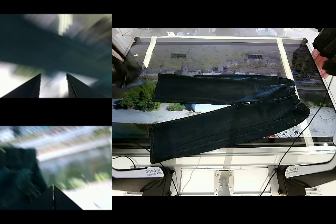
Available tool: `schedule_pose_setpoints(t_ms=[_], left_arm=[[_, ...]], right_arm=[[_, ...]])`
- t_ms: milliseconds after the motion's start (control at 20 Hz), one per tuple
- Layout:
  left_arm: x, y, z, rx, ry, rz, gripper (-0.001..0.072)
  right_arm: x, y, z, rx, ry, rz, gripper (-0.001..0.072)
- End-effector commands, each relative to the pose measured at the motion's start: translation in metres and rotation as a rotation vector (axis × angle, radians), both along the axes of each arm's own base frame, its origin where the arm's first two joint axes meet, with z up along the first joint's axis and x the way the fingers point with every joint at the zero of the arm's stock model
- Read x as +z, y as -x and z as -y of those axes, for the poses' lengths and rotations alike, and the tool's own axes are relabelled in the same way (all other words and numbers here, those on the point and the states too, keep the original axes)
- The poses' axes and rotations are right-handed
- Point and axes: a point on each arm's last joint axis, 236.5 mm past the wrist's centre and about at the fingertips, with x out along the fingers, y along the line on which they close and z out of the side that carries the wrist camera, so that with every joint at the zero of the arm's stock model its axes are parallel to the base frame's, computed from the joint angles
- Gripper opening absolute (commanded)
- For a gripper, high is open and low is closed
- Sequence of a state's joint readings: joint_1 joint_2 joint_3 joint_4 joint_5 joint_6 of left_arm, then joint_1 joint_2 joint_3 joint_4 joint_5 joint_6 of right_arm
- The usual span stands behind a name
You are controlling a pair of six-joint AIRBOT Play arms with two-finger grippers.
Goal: Fold the clothes and pants, and hang the long-sleeved shirts on hangers.
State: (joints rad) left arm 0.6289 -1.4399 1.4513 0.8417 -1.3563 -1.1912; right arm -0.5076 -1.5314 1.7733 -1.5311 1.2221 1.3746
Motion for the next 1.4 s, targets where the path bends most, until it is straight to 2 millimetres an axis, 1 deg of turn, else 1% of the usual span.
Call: schedule_pose_setpoints(t_ms=[0, 50, 150, 200, 250, 300, 400, 550, 750, 850, 950, 1000, 1050, 1150, 1200, 1250, 1300, 1350], left_arm=[[-0.059, 0.145, -0.068, 0.077, -0.357, -0.485, 0.0347], [-0.073, 0.154, -0.06, 0.087, -0.325, -0.475, 0.0348], [-0.112, 0.174, -0.03, 0.003, -0.24, -0.487, 0.0348], [-0.134, 0.182, -0.021, -0.027, -0.227, -0.497, 0.0349], [-0.151, 0.181, -0.019, 0.009, -0.223, -0.488, 0.0348], [-0.163, 0.175, -0.016, 0.045, -0.21, -0.455, 0.0349], [-0.175, 0.17, -0.016, 0.087, -0.208, -0.423, 0.0349], [-0.182, 0.169, -0.018, 0.096, -0.209, -0.425, 0.035], [-0.19, 0.163, -0.014, 0.105, -0.174, -0.424, 0.0349], [-0.194, 0.155, -0.007, 0.096, -0.131, -0.399, 0.0349], [-0.196, 0.141, 0.006, 0.094, -0.051, -0.358, 0.0344], [-0.199, 0.137, 0.012, 0.082, -0.031, -0.351, 0.0249], [-0.203, 0.136, 0.016, 0.041, -0.036, -0.346, 0.0025], [-0.207, 0.133, 0.018, 0.024, -0.052, -0.34, 0.0028], [-0.206, 0.128, 0.017, 0.033, -0.055, -0.328, 0.0028], [-0.2, 0.121, 0.014, 0.044, -0.054, -0.305, 0.0028], [-0.189, 0.109, 0.009, 0.056, -0.058, -0.269, 0.0027], [-0.172, 0.094, 0.0, 0.065, -0.087, -0.218, 0.0027]], right_arm=[[-0.023, 0.068, -0.002, -0.036, 0.004, -0.068, 0.0023], [-0.04, 0.085, -0.009, -0.045, -0.02, -0.095, 0.0023], [-0.077, 0.117, -0.029, -0.044, -0.077, -0.186, 0.0024], [-0.093, 0.131, -0.04, -0.042, -0.112, -0.229, 0.0024], [-0.104, 0.139, -0.049, -0.039, -0.141, -0.252, 0.0024], [-0.111, 0.146, -0.057, -0.038, -0.165, -0.27, 0.0023], [-0.114, 0.152, -0.069, -0.033, -0.212, -0.292, 0.0023], [-0.108, 0.153, -0.075, -0.03, -0.227, -0.279, 0.0023], [-0.105, 0.153, -0.083, -0.024, -0.258, -0.272, 0.0023], [-0.105, 0.153, -0.086, -0.022, -0.272, -0.272, 0.0023], [-0.105, 0.151, -0.09, -0.02, -0.288, -0.263, 0.0023], [-0.104, 0.15, -0.091, -0.019, -0.296, -0.257, 0.0023], [-0.104, 0.149, -0.093, -0.018, -0.302, -0.253, 0.0023], [-0.104, 0.148, -0.093, -0.018, -0.305, -0.25, 0.0023], [-0.104, 0.148, -0.093, -0.018, -0.305, -0.25, 0.0023], [-0.104, 0.148, -0.093, -0.018, -0.304, -0.249, 0.0023], [-0.104, 0.147, -0.093, -0.018, -0.302, -0.246, 0.0024], [-0.103, 0.147, -0.092, -0.018, -0.301, -0.243, 0.0023]])
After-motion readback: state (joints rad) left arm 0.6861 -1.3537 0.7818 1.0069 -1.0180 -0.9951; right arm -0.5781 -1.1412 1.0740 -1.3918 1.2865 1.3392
